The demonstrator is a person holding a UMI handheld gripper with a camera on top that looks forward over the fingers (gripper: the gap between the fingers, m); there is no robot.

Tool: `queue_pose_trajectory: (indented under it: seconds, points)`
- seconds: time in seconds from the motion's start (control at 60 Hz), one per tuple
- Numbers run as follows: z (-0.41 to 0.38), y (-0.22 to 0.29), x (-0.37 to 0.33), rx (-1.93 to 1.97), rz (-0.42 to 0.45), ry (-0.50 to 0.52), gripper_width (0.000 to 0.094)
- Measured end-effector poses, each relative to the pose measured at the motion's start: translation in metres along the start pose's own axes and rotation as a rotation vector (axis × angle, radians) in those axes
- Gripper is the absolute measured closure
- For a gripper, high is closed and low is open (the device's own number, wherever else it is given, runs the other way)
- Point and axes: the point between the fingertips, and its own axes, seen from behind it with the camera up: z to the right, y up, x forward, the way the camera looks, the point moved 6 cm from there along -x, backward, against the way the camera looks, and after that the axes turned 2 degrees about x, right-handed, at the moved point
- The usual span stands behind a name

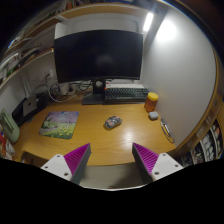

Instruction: Arrange mouse

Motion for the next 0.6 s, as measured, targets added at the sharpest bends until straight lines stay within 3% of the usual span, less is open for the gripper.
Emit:
queue_pose_trajectory:
  seconds: [0.6]
  points:
    - [-0.005,-0.007,0.149,-0.011,0.106,0.056,0.0072]
